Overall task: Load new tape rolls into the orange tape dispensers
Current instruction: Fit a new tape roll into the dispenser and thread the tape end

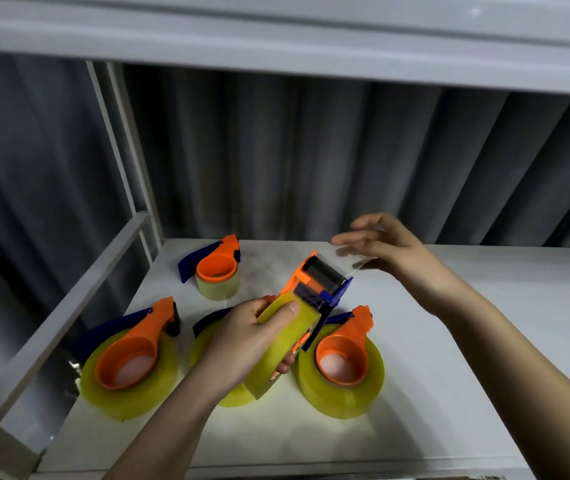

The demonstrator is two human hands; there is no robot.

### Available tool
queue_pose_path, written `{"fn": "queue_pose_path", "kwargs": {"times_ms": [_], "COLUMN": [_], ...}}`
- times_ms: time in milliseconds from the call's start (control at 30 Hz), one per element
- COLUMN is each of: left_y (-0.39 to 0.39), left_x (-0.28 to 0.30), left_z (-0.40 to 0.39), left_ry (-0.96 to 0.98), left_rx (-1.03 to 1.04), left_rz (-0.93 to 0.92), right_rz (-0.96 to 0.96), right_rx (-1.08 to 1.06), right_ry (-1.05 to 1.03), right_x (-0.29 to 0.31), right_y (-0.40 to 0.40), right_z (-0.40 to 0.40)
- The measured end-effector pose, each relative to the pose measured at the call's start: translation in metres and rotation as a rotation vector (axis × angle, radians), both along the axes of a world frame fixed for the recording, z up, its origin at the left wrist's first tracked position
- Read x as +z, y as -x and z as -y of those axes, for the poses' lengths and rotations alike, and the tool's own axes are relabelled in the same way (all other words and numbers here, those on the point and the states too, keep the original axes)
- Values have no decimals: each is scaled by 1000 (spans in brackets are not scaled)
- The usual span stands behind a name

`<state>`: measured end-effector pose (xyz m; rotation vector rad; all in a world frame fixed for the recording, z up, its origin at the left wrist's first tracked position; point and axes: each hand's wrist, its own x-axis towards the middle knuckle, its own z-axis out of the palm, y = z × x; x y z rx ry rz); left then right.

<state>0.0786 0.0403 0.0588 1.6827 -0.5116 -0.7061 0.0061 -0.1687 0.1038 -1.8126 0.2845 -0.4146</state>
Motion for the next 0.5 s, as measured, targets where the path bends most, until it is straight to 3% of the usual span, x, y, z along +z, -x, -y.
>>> {"fn": "queue_pose_path", "kwargs": {"times_ms": [100,267,500], "left_y": [2,7,14], "left_x": [-2,-3,-10], "left_z": [3,10,22], "left_ry": [16,14,11], "left_rx": [-16,-18,-9], "left_rz": [-14,13,2], "right_rz": [118,72,63], "right_rx": [10,33,79], "right_ry": [14,140,-28], "right_x": [-9,-11,-6], "right_y": [0,4,15], "right_z": [1,10,18]}}
